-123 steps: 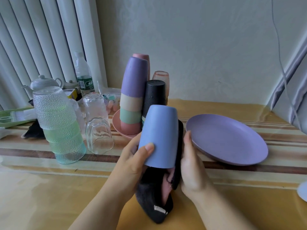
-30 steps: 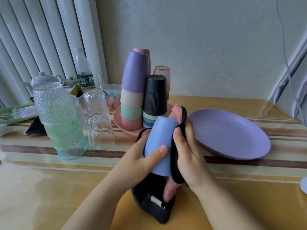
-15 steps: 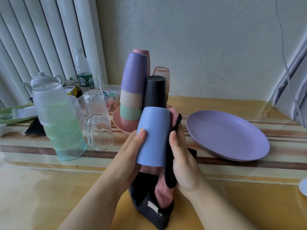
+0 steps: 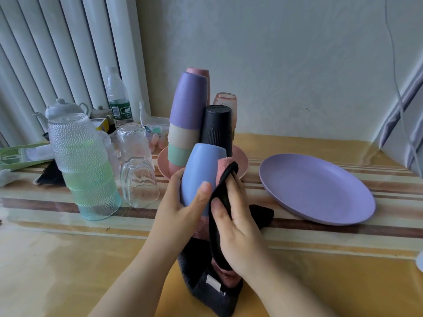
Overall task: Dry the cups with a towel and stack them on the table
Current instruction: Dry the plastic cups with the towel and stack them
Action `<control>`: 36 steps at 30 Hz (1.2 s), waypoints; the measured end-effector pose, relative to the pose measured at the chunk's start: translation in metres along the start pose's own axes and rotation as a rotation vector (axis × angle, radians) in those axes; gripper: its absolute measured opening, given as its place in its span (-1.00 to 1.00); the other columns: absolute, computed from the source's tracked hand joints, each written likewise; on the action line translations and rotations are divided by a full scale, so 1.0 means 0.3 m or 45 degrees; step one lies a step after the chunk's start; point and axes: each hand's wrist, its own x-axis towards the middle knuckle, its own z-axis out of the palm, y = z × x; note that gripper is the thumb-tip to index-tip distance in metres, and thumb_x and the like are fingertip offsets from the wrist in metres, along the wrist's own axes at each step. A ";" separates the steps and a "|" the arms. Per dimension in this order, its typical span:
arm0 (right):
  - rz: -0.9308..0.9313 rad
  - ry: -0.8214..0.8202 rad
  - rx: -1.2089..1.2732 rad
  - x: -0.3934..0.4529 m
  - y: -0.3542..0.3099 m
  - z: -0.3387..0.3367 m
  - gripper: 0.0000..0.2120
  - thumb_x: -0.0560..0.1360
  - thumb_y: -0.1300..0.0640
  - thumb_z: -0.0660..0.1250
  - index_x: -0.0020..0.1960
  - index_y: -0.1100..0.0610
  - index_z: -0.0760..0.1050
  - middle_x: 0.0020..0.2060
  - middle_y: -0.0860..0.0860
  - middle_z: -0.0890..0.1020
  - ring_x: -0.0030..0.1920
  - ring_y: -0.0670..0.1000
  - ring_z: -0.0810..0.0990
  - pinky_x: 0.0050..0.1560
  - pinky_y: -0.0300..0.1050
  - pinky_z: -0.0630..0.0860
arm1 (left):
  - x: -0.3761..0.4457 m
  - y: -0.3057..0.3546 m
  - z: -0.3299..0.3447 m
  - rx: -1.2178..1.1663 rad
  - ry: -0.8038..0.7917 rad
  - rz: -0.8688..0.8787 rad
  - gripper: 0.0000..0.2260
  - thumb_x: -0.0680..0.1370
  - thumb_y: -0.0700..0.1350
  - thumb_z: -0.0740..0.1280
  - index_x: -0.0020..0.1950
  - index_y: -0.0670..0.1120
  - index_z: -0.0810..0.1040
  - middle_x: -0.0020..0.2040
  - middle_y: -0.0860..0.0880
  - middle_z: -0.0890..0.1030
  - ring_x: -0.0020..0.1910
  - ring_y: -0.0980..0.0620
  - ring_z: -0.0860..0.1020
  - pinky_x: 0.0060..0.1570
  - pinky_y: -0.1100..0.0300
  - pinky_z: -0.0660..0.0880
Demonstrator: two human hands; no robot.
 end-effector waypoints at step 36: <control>0.088 -0.052 0.162 0.000 -0.027 -0.036 -0.60 0.53 0.00 0.12 0.30 -0.33 0.13 0.36 -0.43 0.22 0.39 -0.41 0.13 0.36 -0.48 0.10 | -0.002 0.024 -0.013 -0.257 0.181 -0.058 -0.73 0.47 0.18 0.17 -0.08 0.07 0.57 -0.25 0.23 0.65 -0.25 0.36 0.54 -0.26 0.51 0.42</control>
